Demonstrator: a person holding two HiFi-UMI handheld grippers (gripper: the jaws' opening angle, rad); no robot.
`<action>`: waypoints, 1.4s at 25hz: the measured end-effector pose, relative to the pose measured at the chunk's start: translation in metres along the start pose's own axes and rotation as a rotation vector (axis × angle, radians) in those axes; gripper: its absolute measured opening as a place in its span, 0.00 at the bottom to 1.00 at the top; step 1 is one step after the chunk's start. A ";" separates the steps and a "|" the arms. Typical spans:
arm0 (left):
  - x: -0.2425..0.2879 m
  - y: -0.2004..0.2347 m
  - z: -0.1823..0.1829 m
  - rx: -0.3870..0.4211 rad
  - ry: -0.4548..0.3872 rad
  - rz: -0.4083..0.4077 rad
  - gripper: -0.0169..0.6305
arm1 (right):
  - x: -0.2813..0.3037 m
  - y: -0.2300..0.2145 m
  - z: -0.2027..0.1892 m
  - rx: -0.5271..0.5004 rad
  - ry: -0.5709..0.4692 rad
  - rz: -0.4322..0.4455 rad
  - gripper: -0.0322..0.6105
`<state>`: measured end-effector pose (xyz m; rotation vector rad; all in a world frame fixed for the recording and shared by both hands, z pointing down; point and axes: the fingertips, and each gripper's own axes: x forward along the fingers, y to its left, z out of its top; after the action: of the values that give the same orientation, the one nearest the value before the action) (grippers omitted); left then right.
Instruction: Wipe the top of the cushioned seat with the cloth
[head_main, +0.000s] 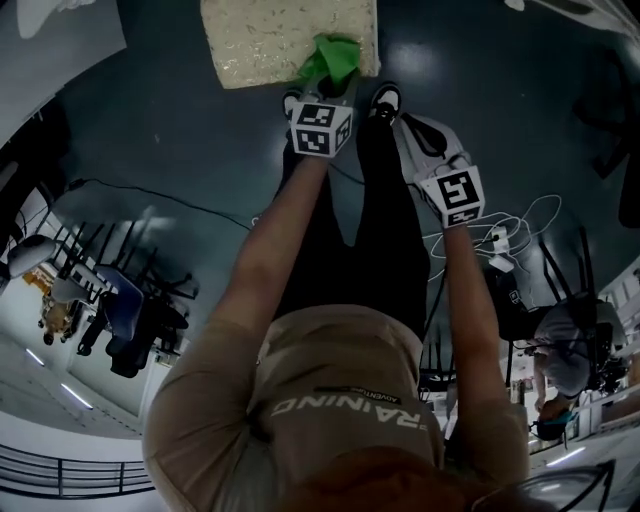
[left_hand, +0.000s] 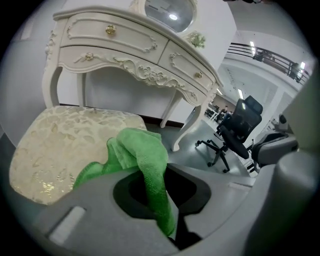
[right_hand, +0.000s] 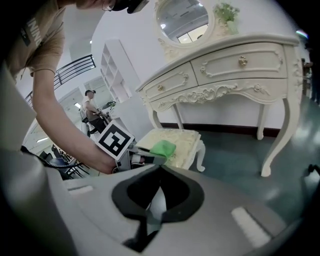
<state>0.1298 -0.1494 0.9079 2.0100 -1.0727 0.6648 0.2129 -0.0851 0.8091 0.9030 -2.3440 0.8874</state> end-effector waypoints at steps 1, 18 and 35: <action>0.007 -0.011 -0.001 0.005 0.003 -0.010 0.10 | -0.005 -0.007 -0.006 0.005 0.001 -0.002 0.05; -0.001 -0.132 0.024 0.081 -0.010 -0.198 0.10 | -0.068 -0.030 -0.016 0.014 -0.042 -0.016 0.05; -0.191 -0.129 0.079 0.151 -0.064 -0.082 0.10 | -0.098 0.057 0.067 0.024 -0.120 -0.004 0.05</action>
<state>0.1493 -0.0772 0.6763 2.2054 -0.9965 0.6597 0.2251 -0.0593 0.6803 0.9961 -2.4367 0.8838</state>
